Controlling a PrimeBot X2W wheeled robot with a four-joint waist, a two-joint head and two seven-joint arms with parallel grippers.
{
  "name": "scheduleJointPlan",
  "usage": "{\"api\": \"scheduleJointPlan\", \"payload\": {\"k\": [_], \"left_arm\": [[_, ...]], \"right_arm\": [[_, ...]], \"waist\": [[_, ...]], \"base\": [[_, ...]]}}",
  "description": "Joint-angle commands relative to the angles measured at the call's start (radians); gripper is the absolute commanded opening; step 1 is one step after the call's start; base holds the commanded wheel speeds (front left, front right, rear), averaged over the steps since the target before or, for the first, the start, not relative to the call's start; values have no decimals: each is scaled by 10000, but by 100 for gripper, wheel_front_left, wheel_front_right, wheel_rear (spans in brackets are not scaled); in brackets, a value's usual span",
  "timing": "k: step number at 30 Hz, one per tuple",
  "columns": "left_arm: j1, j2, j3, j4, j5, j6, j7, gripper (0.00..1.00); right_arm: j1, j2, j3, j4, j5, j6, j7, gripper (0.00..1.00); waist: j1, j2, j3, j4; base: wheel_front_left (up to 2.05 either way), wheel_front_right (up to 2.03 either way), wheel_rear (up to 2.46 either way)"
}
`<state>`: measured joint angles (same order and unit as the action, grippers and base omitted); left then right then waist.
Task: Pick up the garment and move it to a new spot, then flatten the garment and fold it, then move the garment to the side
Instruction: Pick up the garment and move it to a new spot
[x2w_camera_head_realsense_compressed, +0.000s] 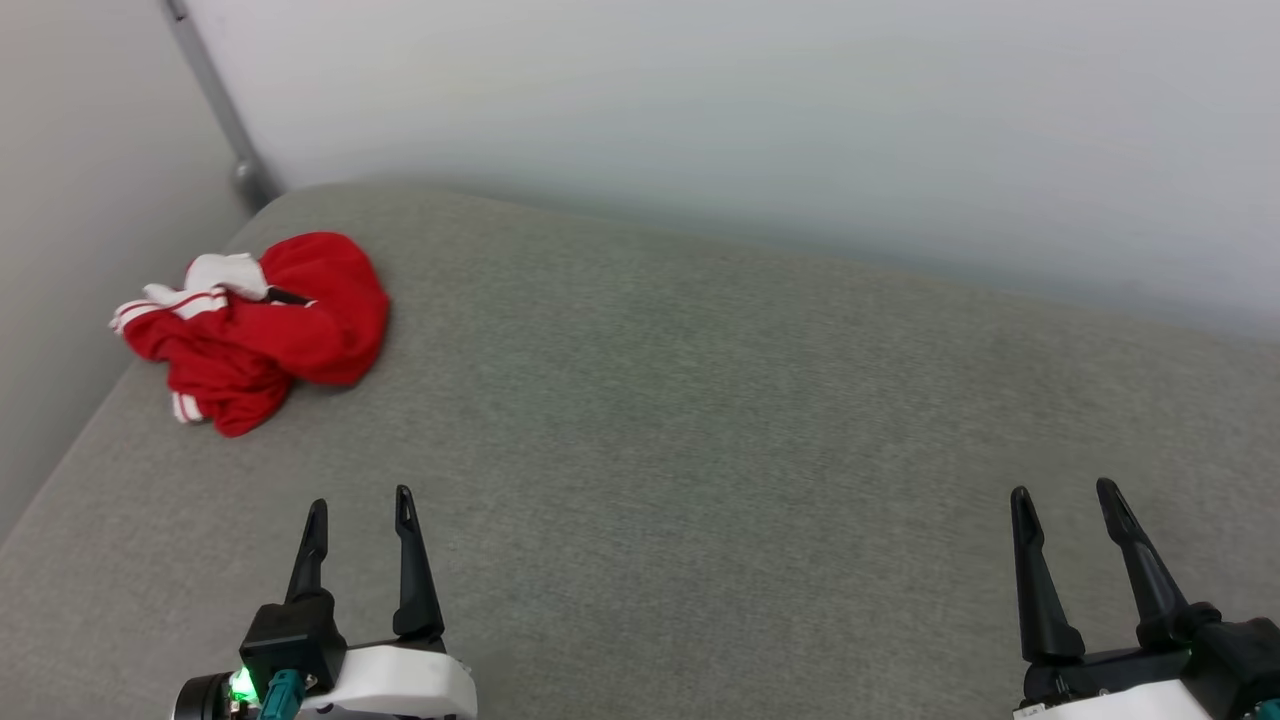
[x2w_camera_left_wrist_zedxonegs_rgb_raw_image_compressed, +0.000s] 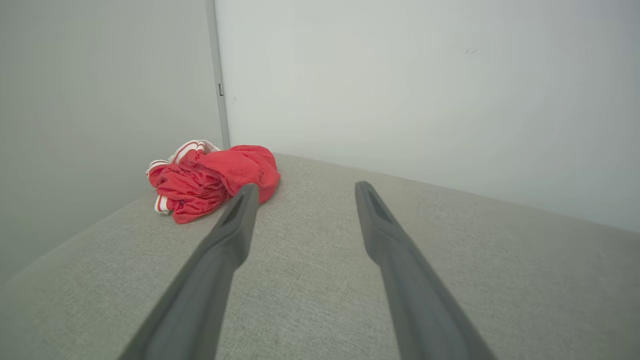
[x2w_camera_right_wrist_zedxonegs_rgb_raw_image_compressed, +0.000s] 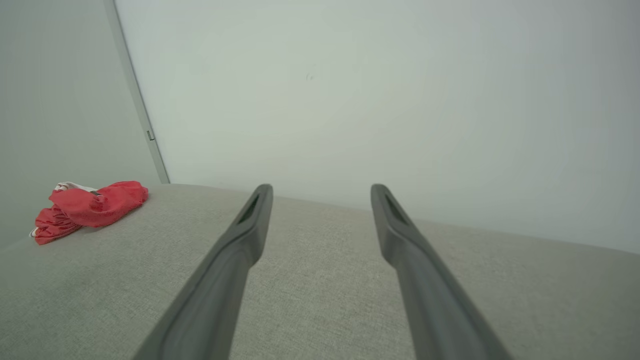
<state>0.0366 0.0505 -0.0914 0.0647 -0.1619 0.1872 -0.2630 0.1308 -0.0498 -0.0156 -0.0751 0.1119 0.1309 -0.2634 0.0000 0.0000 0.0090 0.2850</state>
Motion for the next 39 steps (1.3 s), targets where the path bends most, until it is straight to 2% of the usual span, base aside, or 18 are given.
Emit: {"api": "scheduleJointPlan", "payload": {"k": [1,13,23,31,35,39], "left_arm": [[43,-4,45,-61,-33,61,-26,100],[-119,-4,73,-154,-302,237,-26,100],[-31,-4,158,-116,-360,330,-26,100],[-138,-4,202,-117,-470,421,-26,100],[-431,-2,334,12,-490,186,-28,100],[-1237,9,867,291,-252,-309,-28,100]], "right_arm": [[-75,-9,32,-64,-120,-3,-21,100],[-161,-10,36,-125,-309,-3,-21,100],[-148,-10,128,-104,-433,-5,-21,100],[-214,-10,156,-66,-547,-3,-21,100],[-297,-9,185,-80,-633,-3,-21,100],[-472,-9,196,-142,-771,-3,-21,100]], "waist": [[0,0,51,417],[0,0,301,1749],[0,0,332,2083],[0,0,452,1973],[0,0,623,1851],[0,0,961,1631]], "base": [[0,0,0],[0,0,0],[0,0,0],[0,0,0],[0,0,0],[0,0,0]]}}
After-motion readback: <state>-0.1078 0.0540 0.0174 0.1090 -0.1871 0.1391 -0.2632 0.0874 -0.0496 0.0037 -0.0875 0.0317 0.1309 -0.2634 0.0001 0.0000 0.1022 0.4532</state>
